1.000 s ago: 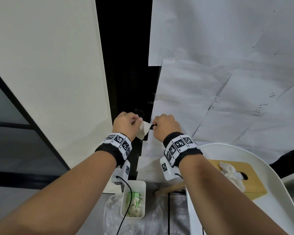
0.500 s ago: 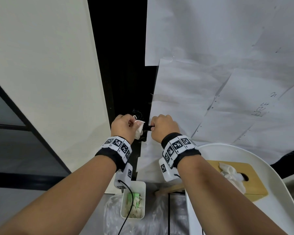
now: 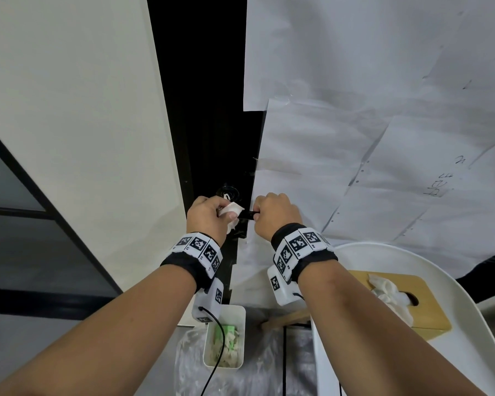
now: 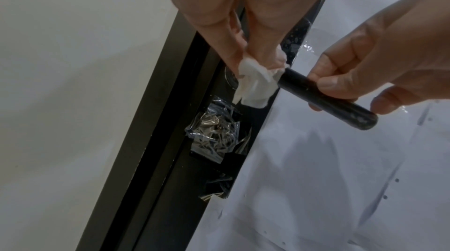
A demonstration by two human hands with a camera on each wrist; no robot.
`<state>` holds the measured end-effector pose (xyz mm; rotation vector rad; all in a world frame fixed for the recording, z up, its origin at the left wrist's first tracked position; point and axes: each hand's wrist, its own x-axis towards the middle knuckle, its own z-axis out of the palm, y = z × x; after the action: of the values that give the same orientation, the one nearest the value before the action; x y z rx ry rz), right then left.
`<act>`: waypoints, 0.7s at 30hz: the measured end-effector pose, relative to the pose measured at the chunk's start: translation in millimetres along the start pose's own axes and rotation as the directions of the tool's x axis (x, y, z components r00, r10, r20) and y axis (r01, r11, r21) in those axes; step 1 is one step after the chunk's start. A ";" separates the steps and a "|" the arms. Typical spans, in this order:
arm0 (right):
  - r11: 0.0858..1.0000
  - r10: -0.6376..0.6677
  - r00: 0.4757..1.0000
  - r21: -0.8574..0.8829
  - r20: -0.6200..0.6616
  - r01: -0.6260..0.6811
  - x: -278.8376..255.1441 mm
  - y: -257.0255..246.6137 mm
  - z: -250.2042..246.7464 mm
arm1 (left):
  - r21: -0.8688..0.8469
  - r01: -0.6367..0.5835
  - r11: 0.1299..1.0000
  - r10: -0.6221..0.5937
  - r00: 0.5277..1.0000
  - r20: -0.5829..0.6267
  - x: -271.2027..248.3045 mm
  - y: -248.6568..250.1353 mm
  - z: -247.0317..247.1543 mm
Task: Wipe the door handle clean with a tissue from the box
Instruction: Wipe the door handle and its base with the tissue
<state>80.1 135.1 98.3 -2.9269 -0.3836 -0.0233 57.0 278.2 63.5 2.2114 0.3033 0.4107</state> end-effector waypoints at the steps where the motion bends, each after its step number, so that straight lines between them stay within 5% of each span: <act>1: 1.000 0.001 1.000 0.003 0.000 -0.001 0.1 0.0 0.1 | -0.014 0.002 1.000 -0.002 1.000 -0.006 0.4 -0.1 -0.5; 14: 1.000 0.001 1.000 0.014 0.027 -0.001 -4.2 -0.8 -3.7 | 0.006 0.048 0.999 -0.048 0.999 -0.003 8.2 2.5 -10.2; 21: 1.000 0.001 1.000 0.017 0.023 -0.002 -3.8 -0.9 -2.3 | -0.011 0.014 1.000 -0.015 0.994 -0.107 13.4 3.7 -17.0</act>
<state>76.3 134.6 100.6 -2.9131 -0.3833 0.0134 62.9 292.7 78.9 2.1796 0.3735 0.5233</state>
